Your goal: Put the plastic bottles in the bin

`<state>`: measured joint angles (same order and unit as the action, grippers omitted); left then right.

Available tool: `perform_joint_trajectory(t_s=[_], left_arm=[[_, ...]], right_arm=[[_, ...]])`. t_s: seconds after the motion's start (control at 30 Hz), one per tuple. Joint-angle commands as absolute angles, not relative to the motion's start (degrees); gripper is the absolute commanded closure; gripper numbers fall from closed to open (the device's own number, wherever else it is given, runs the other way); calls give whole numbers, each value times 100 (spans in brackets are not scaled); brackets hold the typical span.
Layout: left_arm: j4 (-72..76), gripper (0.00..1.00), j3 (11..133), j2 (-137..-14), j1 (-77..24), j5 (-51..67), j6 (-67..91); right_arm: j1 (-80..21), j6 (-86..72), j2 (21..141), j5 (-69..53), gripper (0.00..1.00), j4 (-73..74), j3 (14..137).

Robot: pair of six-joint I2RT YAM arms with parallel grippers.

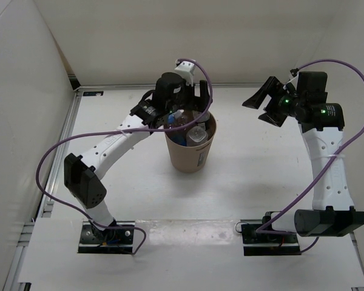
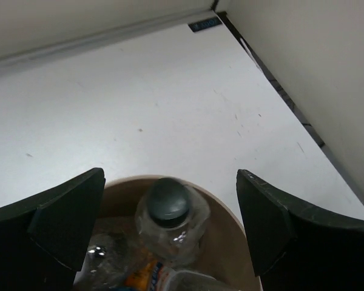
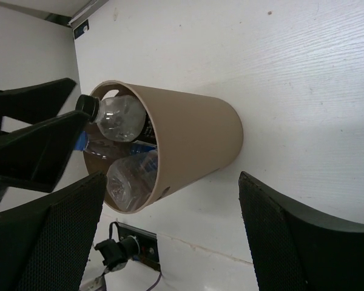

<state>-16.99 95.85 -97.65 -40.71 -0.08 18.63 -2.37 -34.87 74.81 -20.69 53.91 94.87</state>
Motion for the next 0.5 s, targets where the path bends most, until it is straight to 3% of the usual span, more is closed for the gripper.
perform_joint_trajectory(t_s=[0.0, 0.17, 0.23, 0.47], left_arm=[[-1818, 0, 10350, -9238, -3982, -508, 1126], [-2188, 0, 10820, -8799, -3402, -1615, 545], [-2381, 0, 10645, -8535, -2930, -2591, 667], [-3752, 0, 8643, -7297, -1022, -2549, 1871]], right_arm=[[-246, -3393, 7304, -1960, 10, 5396, 9598], [-307, -3436, 7304, -1820, 10, 5397, 9554], [-325, -3428, 7330, -1689, 10, 5449, 9597], [-378, -3516, 7470, -1046, 10, 5800, 9843]])
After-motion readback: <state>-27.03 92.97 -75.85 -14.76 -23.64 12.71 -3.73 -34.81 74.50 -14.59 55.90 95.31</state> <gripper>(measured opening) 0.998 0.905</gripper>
